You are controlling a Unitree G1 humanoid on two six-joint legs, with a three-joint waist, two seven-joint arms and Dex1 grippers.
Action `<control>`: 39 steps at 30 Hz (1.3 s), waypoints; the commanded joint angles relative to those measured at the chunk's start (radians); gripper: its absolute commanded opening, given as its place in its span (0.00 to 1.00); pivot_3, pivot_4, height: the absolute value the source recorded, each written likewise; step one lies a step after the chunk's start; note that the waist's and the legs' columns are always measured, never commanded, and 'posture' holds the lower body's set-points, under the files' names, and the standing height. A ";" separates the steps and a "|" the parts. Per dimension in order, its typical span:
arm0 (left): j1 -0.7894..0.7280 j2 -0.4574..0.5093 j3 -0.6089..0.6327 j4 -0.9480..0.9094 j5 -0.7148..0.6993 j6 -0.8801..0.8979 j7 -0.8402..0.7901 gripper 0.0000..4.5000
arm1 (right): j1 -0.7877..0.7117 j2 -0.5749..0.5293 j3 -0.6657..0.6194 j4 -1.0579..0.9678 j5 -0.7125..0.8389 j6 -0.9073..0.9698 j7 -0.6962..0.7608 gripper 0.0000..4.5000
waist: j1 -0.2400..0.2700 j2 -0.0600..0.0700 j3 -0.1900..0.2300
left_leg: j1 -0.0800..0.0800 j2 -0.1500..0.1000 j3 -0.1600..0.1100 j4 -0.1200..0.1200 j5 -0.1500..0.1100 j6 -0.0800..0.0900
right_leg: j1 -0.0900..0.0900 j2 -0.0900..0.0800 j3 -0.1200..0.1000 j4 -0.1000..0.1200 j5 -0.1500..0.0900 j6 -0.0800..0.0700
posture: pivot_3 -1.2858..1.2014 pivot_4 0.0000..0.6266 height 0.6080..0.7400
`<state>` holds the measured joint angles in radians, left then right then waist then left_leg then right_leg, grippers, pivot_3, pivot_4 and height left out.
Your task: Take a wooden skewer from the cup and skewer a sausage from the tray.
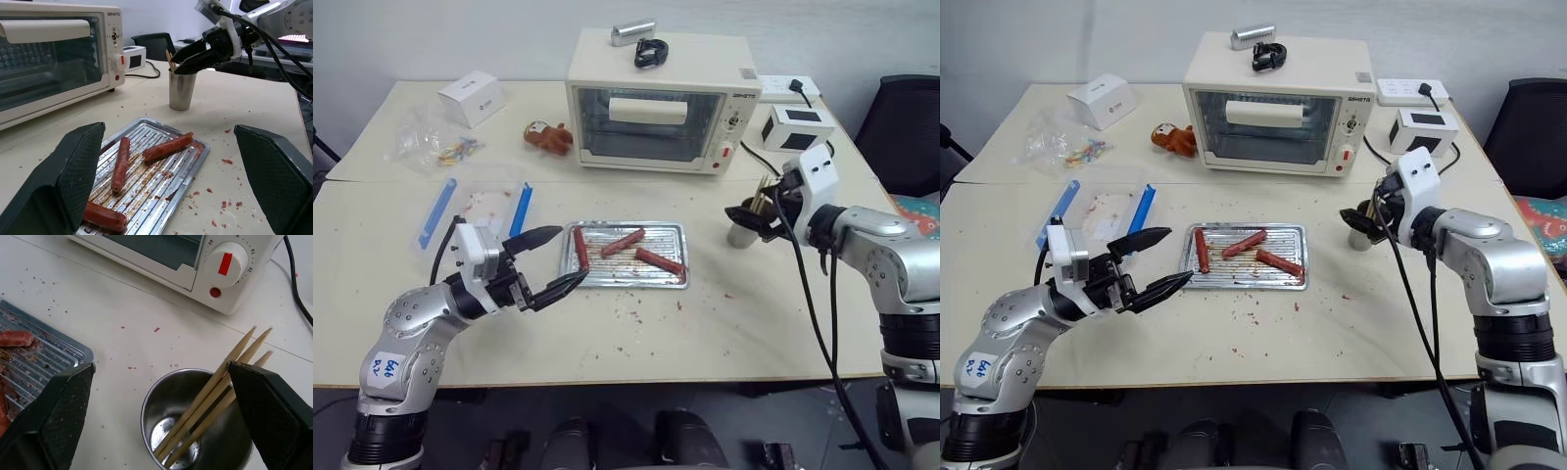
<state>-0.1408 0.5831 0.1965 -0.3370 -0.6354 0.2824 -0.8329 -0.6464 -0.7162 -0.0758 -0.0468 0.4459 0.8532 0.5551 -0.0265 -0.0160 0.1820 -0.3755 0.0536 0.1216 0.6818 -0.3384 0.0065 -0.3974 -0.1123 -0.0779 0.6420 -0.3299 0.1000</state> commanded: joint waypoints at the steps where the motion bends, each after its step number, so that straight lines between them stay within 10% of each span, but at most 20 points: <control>1: -0.005 0.001 0.018 -0.002 0.002 -0.023 -0.009 0.99 | -0.009 0.005 -0.027 -0.015 -0.012 -0.004 -0.009 1.00 | 0.000 0.000 0.000 | 0.000 0.000 0.000 0.000 0.000 0.000 | 0.000 0.000 0.000 0.000 0.000 0.000 | 0.52 0.24 1.00; 25: 0.017 -0.004 0.021 0.050 0.021 -0.088 -0.050 0.99 | -0.087 0.096 -0.067 0.100 -0.032 0.012 -0.038 1.00 | -0.001 0.000 0.000 | 0.000 0.000 0.000 -0.001 0.000 0.000 | 0.000 0.000 0.000 0.000 0.000 0.000 | 0.52 0.24 1.00; 39: 0.035 0.003 0.028 0.074 0.023 -0.121 -0.063 1.00 | -0.105 0.104 -0.078 0.119 -0.035 -0.028 -0.031 0.07 | -0.002 0.001 0.000 | 0.000 0.000 0.000 -0.001 0.000 0.000 | -0.001 0.000 0.000 0.000 0.000 0.000 | 0.52 0.24 1.00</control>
<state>-0.1084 0.5825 0.1977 -0.2582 -0.6173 0.1840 -0.8886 -0.7286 -0.6096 -0.1225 0.0866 0.4070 0.8489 0.5203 -0.0282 -0.0154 0.1824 -0.3755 0.0540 0.1220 0.6804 -0.3384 0.0065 -0.3980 -0.1129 -0.0779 0.6416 -0.3299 0.1000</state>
